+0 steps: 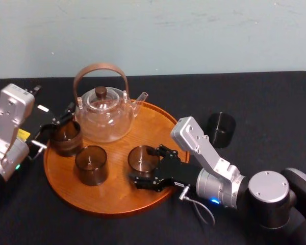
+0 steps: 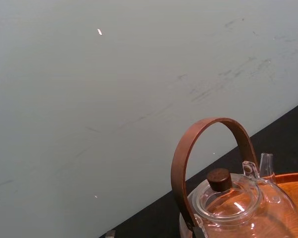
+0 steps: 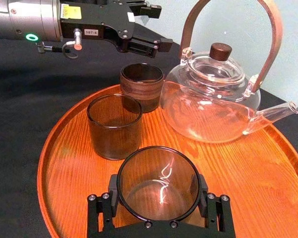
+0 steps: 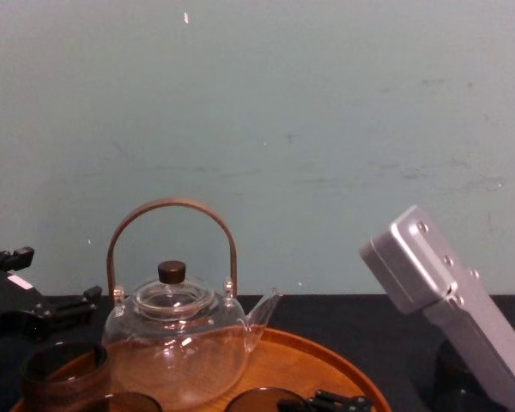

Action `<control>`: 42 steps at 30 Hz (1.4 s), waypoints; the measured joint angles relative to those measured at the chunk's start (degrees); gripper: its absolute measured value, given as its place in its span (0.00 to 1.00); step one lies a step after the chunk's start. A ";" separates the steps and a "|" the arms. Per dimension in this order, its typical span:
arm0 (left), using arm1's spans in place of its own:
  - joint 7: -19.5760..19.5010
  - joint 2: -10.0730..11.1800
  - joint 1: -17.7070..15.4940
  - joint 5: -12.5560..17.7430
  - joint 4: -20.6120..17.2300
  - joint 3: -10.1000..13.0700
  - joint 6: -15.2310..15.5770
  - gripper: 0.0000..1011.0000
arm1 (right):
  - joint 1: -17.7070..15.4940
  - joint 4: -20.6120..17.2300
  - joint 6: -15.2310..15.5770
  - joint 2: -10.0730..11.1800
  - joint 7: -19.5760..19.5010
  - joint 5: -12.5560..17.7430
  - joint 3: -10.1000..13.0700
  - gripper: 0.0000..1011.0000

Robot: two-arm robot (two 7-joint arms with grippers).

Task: Pick up the glass from the table and place it on the tray.

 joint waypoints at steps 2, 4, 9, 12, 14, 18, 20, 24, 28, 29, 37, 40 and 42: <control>0.00 0.00 0.00 0.00 0.00 0.00 0.00 0.99 | -0.01 -0.03 -0.01 0.01 -0.01 0.02 0.01 0.91; 0.00 0.00 0.00 0.00 0.00 0.00 0.00 0.99 | -0.02 -0.05 -0.01 0.01 -0.01 0.04 0.02 0.94; 0.00 0.00 0.00 0.00 0.00 0.00 0.00 0.99 | -0.05 -0.08 -0.04 0.04 -0.04 0.06 0.05 0.99; 0.00 0.00 0.00 0.00 0.00 0.00 0.00 0.99 | -0.06 -0.11 -0.05 0.05 -0.05 0.08 0.06 0.99; 0.00 0.00 0.00 0.00 0.00 0.00 0.00 0.99 | -0.07 -0.12 -0.06 0.06 -0.06 0.09 0.07 0.99; 0.00 0.00 0.00 0.00 0.00 0.00 0.00 0.99 | -0.53 -0.82 -1.30 0.30 -0.36 -0.02 0.33 0.99; 0.00 0.00 0.00 0.00 0.00 0.00 0.00 0.99 | -0.96 -1.68 -2.29 0.57 -0.67 -0.24 0.66 0.99; 0.00 0.00 0.00 0.00 0.00 0.00 0.00 0.99 | -1.78 -3.58 -3.77 1.15 -1.08 -0.45 1.51 0.99; 0.00 0.00 0.00 0.00 0.00 0.00 0.00 0.99 | -2.92 -6.06 -4.99 1.99 -1.54 -0.36 2.82 0.99; 0.00 0.00 0.00 0.00 0.00 0.00 0.00 0.99 | -3.15 -6.58 -5.17 2.19 -1.57 -0.23 3.11 0.99; 0.00 0.00 0.00 0.00 0.00 0.00 0.00 0.99 | -6.93 -11.72 -6.83 4.89 -2.07 2.46 7.13 0.99; 0.00 0.00 0.00 0.00 0.00 0.00 0.00 0.99 | -8.40 -12.85 -7.07 5.76 -2.59 3.37 8.68 0.99; 0.00 0.00 0.00 0.00 0.00 0.00 0.00 0.99 | -9.92 -13.77 -7.28 6.68 -3.16 4.12 10.27 0.99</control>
